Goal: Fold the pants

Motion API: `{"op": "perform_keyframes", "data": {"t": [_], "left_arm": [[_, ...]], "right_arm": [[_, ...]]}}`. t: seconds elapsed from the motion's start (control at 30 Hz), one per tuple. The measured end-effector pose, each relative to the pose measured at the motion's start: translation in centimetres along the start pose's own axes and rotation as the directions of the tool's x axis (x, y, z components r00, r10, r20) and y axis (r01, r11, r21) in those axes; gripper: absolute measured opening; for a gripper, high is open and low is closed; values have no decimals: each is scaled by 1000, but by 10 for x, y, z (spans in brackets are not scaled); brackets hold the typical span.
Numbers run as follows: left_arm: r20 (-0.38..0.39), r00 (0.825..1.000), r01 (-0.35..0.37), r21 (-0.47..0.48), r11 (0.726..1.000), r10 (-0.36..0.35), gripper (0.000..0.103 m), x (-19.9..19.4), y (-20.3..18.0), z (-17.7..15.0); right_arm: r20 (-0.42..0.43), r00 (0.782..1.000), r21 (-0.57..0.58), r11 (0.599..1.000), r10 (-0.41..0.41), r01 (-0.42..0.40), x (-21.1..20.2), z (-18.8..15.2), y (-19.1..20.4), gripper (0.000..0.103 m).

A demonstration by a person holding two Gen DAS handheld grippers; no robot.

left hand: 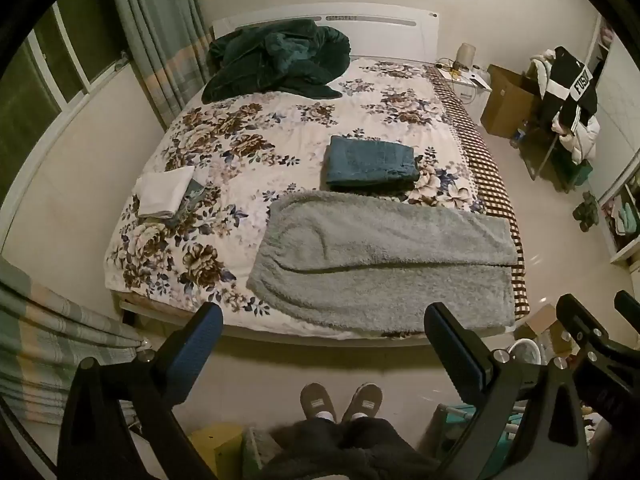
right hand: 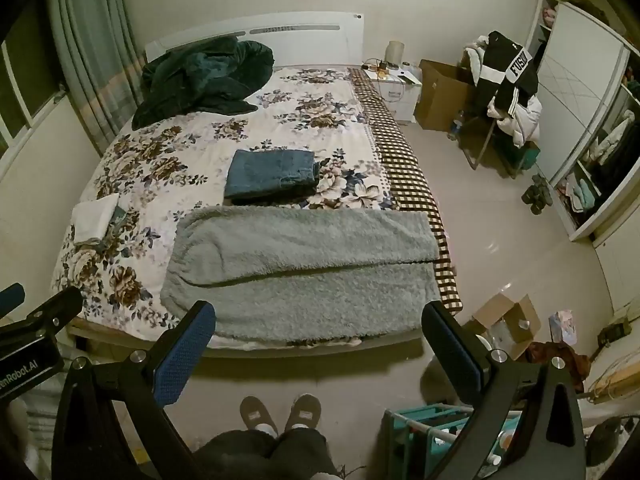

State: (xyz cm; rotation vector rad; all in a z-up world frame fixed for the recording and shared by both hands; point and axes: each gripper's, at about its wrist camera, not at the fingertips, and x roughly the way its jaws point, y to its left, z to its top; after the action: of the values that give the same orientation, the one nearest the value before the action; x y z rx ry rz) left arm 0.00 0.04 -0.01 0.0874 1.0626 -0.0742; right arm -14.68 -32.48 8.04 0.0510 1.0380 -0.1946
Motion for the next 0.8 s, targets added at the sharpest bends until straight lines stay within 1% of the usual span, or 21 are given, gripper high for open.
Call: {"op": "perform_keyframes", "data": {"t": [0.27,0.3,0.33,0.53,0.77,0.8], "left_arm": [[-2,1000,-3,6,1000,3,103,1,0,0],[-1,1000,-1,5,1000,1,103,0,0,0],[-3,1000,-3,2,1000,3,103,0,0,0],[-2,1000,-6,1,1000,6,103,-4,0,1],[-6,1000,-2,-2,1000,2,103,0,1,1],[-6,1000,-2,-3,1000,2,103,2,-1,-6]], "right_arm": [[-18,1000,-15,1000,1,-1,2,3,4,103],[-21,1000,-18,1000,1,-1,1,8,7,103],[-7,1000,-16,1000,3,-3,-3,4,6,103],[-14,1000,-24,1000,2,-2,-3,4,7,103],[-19,1000,-27,1000,3,-4,-1,3,8,103],[-20,1000,-28,1000,4,-4,0,3,8,103]]}}
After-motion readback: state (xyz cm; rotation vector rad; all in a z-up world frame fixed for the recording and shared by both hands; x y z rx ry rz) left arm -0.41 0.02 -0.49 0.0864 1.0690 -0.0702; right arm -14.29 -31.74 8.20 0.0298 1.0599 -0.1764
